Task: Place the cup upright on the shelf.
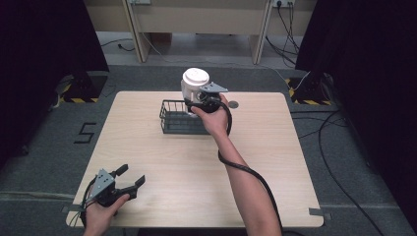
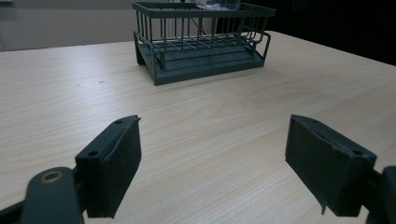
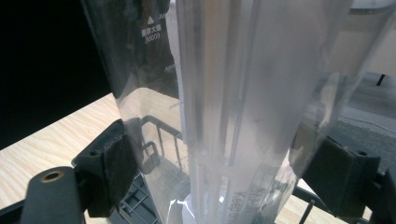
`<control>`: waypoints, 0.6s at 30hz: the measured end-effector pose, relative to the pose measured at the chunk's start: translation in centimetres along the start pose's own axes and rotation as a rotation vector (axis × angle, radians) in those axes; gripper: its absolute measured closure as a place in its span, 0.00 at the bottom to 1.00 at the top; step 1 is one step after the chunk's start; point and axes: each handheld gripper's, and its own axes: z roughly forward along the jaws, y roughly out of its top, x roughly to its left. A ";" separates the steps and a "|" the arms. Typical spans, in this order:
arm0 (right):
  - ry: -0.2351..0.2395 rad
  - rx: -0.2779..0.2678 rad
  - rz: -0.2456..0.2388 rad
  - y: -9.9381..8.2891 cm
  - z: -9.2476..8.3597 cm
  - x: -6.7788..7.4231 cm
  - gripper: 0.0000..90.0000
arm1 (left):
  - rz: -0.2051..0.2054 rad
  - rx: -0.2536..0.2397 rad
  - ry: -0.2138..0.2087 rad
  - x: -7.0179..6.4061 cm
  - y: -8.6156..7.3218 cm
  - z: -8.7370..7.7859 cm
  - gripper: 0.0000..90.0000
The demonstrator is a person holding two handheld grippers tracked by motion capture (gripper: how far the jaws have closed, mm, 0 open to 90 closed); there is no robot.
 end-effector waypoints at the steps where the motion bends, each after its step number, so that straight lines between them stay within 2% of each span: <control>1: -0.004 0.006 -0.005 -0.1 0.1 0.0 0.21 | 0.000 0.000 -0.001 0.0 0.0 0.0 0.20; 18: -0.014 0.053 -0.012 -1.5 1.4 0.2 0.21 | 0.000 -0.002 -0.004 0.0 0.0 -0.1 0.20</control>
